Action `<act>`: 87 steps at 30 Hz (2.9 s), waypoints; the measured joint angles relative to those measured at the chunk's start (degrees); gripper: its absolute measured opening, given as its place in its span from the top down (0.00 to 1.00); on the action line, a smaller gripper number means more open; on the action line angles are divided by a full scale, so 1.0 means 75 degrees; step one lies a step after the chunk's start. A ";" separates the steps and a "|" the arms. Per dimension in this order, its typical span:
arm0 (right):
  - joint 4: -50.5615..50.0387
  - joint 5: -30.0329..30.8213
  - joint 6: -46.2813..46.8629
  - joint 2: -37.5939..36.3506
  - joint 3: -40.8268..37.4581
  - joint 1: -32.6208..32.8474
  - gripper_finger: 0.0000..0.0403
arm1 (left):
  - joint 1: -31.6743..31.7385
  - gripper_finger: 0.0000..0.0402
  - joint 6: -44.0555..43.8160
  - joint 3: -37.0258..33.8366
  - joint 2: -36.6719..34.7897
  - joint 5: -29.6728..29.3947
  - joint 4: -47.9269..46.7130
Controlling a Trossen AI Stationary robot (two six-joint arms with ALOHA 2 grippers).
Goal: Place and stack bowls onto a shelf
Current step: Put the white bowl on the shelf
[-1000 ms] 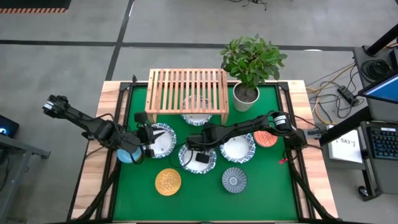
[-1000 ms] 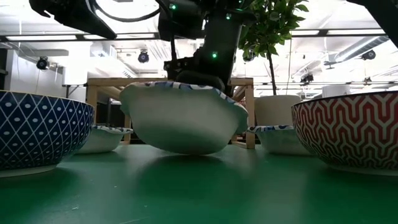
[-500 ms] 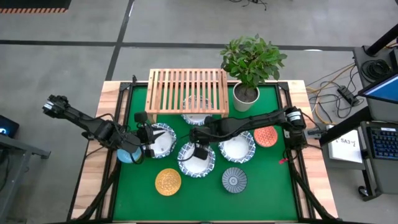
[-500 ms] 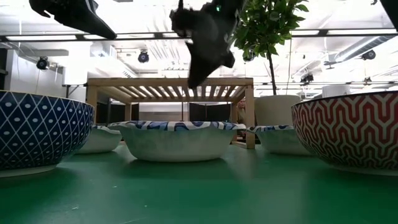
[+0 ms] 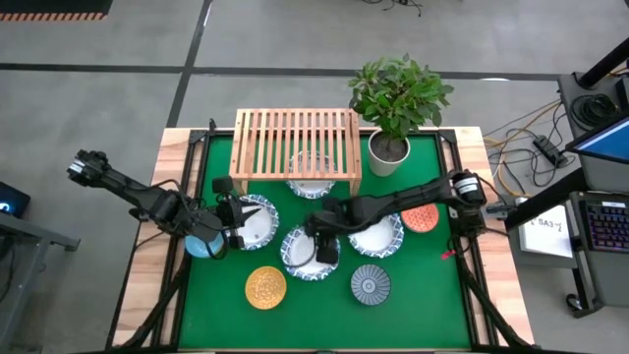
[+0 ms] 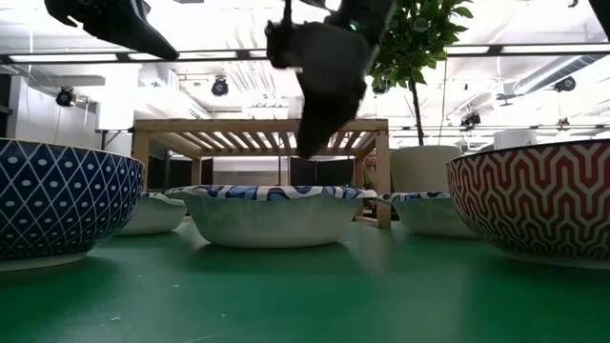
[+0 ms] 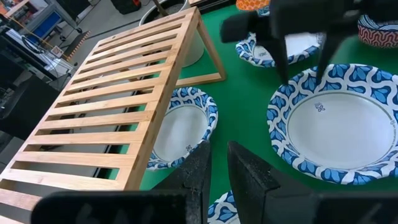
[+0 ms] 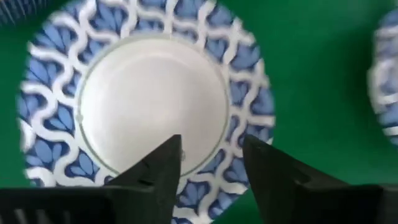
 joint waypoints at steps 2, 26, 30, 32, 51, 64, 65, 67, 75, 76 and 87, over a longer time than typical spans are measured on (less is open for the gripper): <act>0.0273 0.0033 0.0156 0.0000 -0.0355 -0.0040 0.55 | 0.0000 0.91 0.0000 0.0000 0.0000 0.0000 0.0000; 0.1703 0.0250 0.1088 0.0228 -0.1510 -0.0341 0.65 | 0.0003 0.91 0.0003 0.0000 0.0009 0.0000 0.0000; 0.1736 -0.0327 0.1221 0.0062 -0.1362 -0.0345 0.91 | 0.0003 0.91 0.0018 -0.0003 0.0009 -0.0018 0.0000; 0.1657 -0.0437 0.1229 -0.0075 -0.1225 -0.0326 0.95 | 0.0002 0.91 0.0041 -0.0003 0.0009 -0.0092 0.0005; 0.3050 0.2727 0.0458 -0.0864 0.1374 -0.0769 0.98 | -0.0643 0.91 -0.0017 0.0050 -0.0842 0.0600 0.0017; 0.2937 0.3836 -0.0225 0.1091 0.4063 -0.1232 0.98 | -0.0658 0.91 -0.0446 -0.0020 -0.1274 0.0563 -0.0174; 0.2671 0.3822 -0.0207 0.1221 0.4271 -0.1294 0.98 | -0.0687 0.91 -0.0566 -0.0021 -0.1286 0.0635 -0.0288; 0.2153 0.3829 -0.0122 0.1459 0.4688 -0.1408 0.98 | -0.0779 0.91 -0.0888 -0.0029 -0.1372 0.0801 -0.0496; 0.0956 0.4015 0.0018 0.2089 0.5768 -0.1825 0.98 | -0.0982 0.91 -0.1588 -0.0026 -0.1753 0.0863 -0.0873; 0.0914 0.3991 0.0103 0.2113 0.5768 -0.1875 0.98 | -0.0976 0.91 -0.1661 -0.0029 -0.1786 0.0851 -0.0929; 0.0907 0.4002 0.0259 0.2113 0.5748 -0.2393 0.91 | -0.0968 0.91 -0.1833 -0.0041 -0.2002 -0.0379 -0.1075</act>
